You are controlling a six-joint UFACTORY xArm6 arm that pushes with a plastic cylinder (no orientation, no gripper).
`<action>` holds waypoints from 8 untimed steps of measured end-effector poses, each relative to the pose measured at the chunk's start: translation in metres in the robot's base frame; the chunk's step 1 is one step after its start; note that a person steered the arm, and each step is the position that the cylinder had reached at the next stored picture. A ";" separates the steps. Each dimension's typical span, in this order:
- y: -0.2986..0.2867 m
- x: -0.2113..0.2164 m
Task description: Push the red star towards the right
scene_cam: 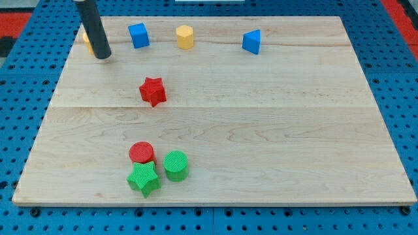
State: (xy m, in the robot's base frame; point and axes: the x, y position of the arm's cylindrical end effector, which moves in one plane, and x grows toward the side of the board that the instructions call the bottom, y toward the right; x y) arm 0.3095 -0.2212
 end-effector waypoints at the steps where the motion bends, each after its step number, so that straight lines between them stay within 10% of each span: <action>1: -0.015 -0.018; 4: -0.034 -0.039; 8: 0.029 0.035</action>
State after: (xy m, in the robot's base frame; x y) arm 0.3448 -0.1926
